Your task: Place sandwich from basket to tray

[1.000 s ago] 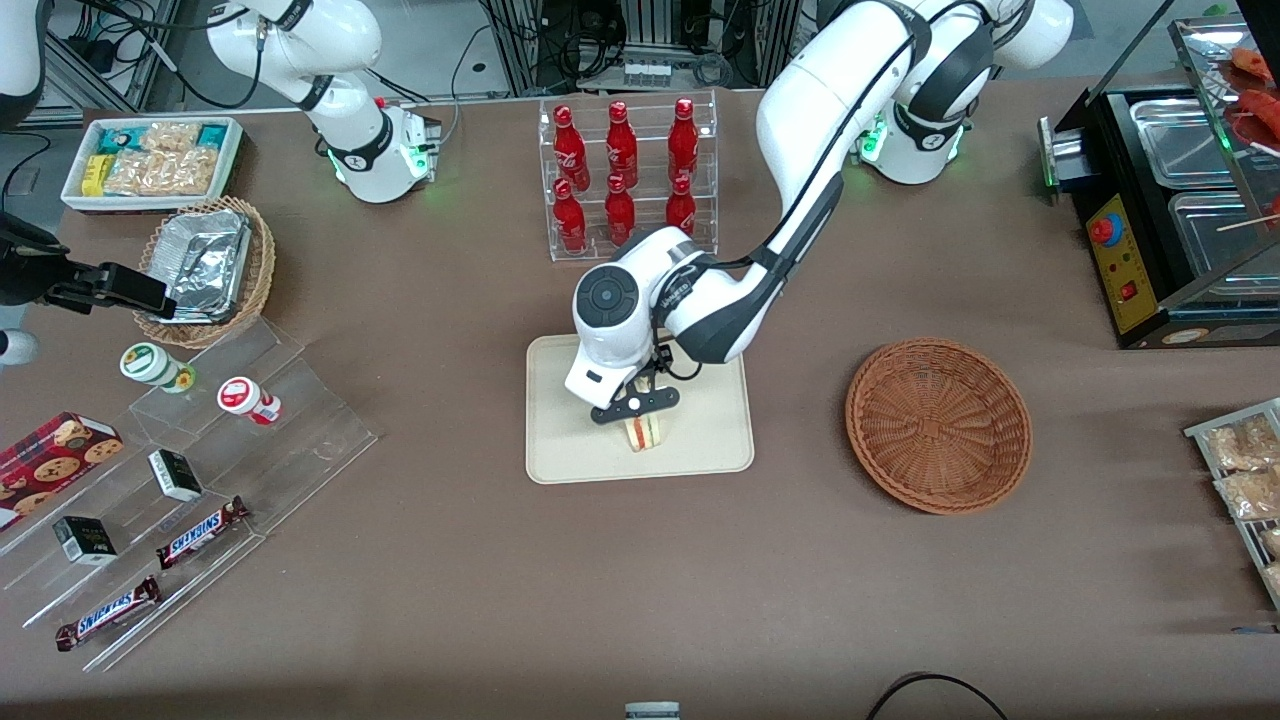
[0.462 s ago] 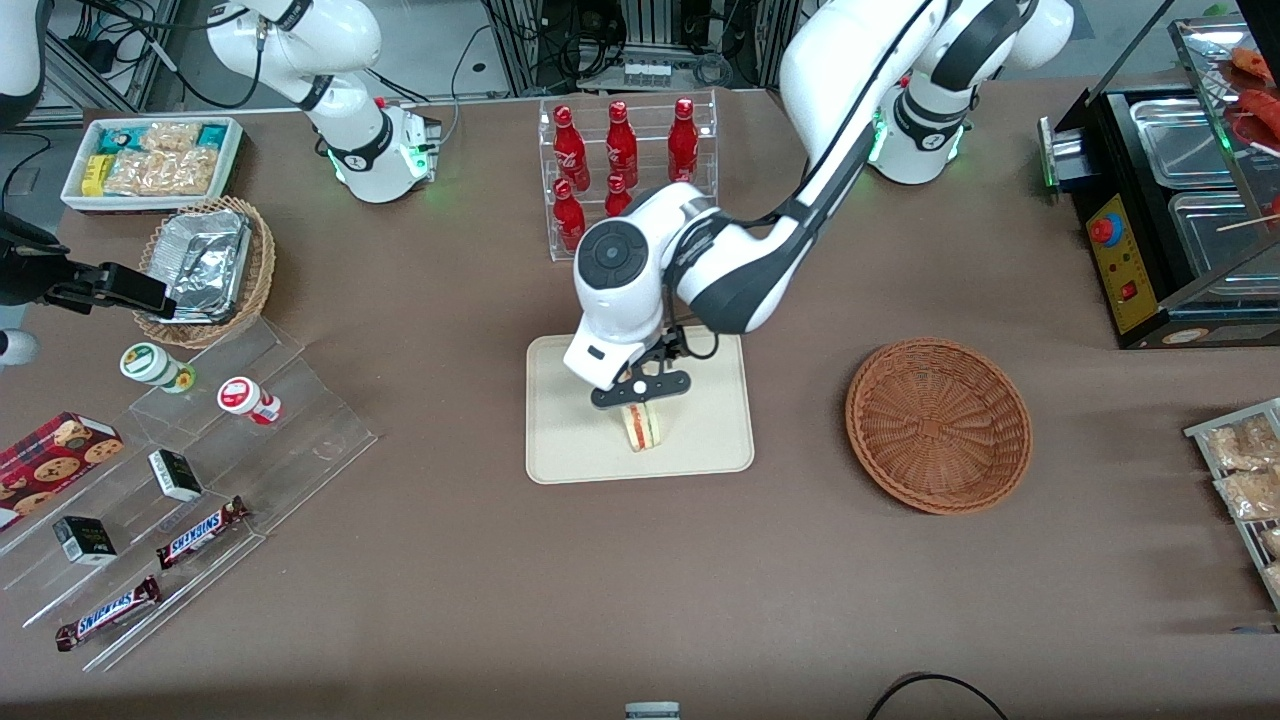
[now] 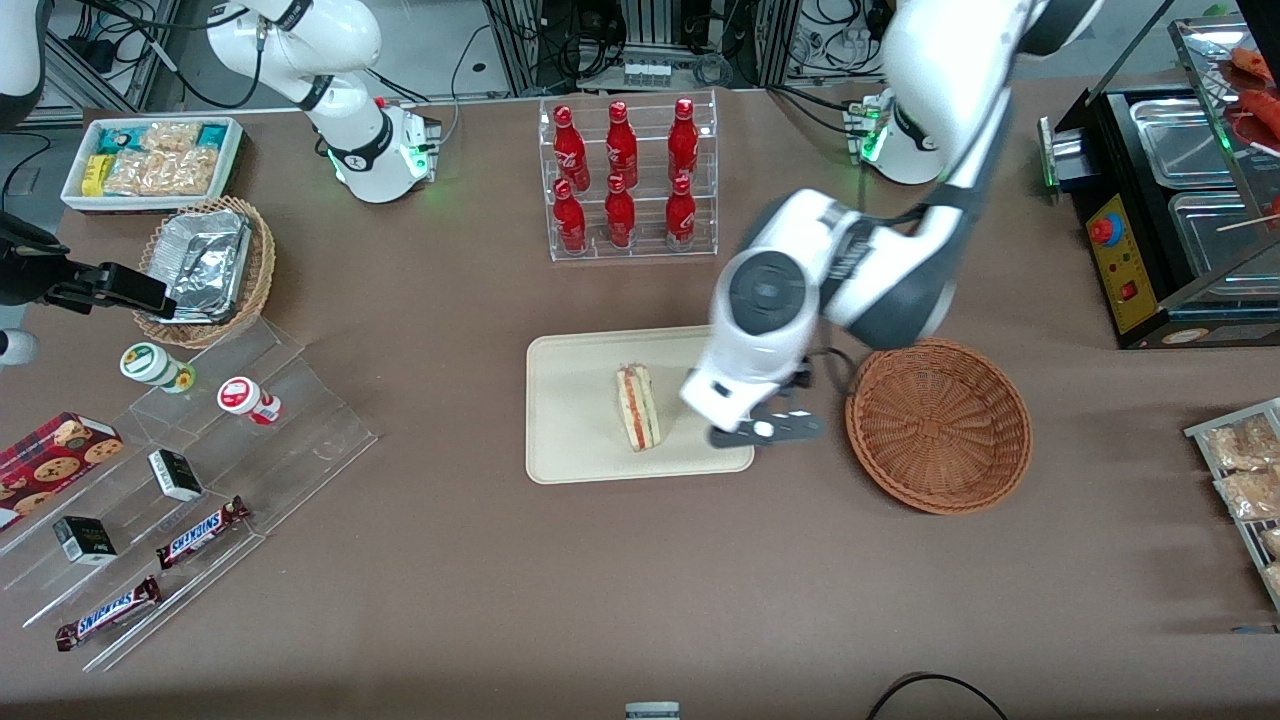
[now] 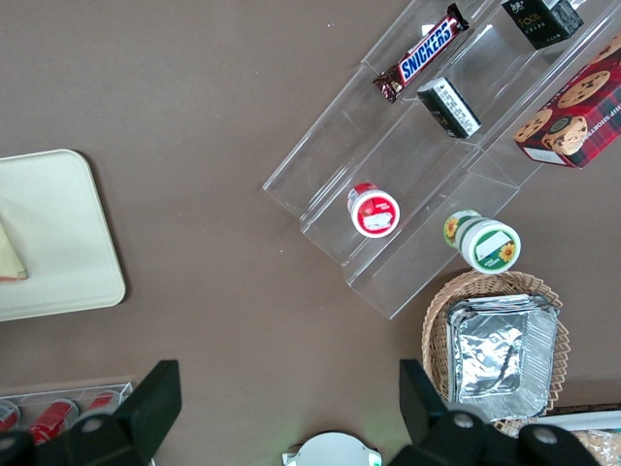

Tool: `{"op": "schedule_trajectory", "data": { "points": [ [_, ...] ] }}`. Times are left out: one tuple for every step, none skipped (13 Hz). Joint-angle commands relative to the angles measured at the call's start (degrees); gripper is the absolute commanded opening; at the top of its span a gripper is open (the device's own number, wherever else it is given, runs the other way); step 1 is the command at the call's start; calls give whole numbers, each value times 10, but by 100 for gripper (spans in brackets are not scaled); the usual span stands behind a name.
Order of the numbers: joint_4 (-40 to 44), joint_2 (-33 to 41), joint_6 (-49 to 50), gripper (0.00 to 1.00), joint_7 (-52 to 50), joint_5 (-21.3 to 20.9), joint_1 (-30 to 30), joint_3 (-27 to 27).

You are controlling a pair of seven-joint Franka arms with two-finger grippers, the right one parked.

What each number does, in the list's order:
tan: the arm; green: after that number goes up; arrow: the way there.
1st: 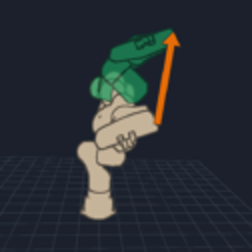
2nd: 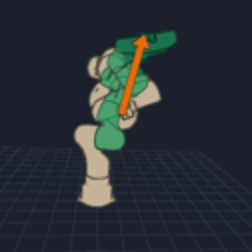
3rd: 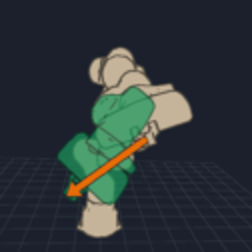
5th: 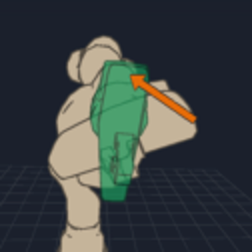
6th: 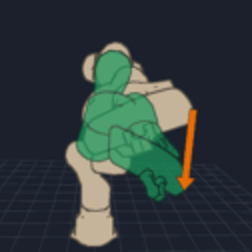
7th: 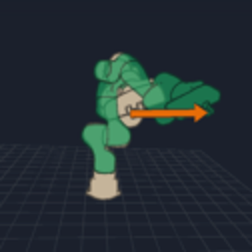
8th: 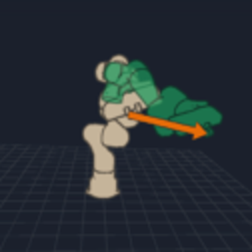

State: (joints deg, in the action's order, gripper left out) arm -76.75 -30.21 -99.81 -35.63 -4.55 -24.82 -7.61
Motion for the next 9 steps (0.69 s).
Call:
{"op": "schedule_trajectory", "data": {
  "points": [
    [-98, 81, -5, 100, 98, 2, 66, -7],
    [-116, 100, -2, 100, 136, 9, 89, -7],
    [-134, 118, -1, 100, 168, 10, 107, -7],
    [-154, 139, -2, 100, 192, 10, 124, -7],
    [-174, 159, -2, 100, 206, 10, 137, -7],
    [-190, 179, 0, 100, 222, 10, 145, -6],
    [-205, 199, 3, 100, 244, 10, 160, -5],
    [-219, 218, 15, 100, 272, 10, 175, -5],
    [-225, 235, 30, 100, 306, 10, 191, -4]
  ]
}}
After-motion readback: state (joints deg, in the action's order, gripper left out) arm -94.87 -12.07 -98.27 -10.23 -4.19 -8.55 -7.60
